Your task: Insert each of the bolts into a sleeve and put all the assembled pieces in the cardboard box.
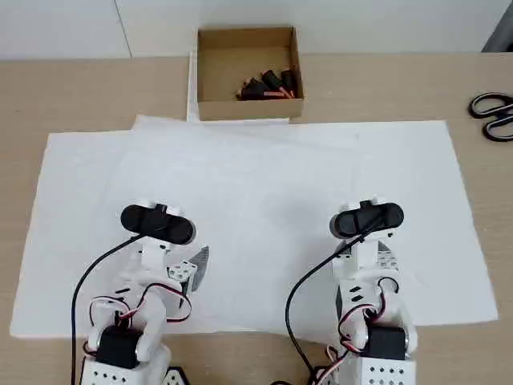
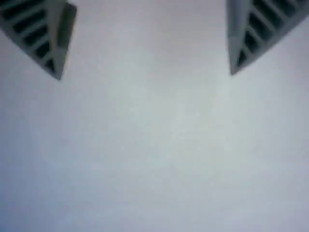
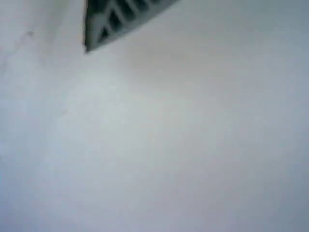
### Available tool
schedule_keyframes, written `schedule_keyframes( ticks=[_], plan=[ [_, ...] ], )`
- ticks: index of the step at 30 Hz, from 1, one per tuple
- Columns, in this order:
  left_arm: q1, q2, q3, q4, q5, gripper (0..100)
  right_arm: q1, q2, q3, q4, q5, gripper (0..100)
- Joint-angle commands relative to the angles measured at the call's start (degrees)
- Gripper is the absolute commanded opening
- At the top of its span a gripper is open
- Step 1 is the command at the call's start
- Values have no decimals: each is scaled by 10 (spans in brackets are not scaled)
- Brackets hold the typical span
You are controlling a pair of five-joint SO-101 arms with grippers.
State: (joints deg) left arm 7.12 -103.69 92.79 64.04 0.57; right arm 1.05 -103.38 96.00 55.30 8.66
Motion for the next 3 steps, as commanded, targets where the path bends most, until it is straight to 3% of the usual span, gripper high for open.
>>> schedule_keyframes(
  ticks=[1, 3],
  plan=[
    [1, -5, 0, -12, 4, 207, 0, -7, 5, -12, 2, 135],
    [1, -5, 0, -12, 4, 207, 0, -7, 5, -12, 2, 135]
  ],
)
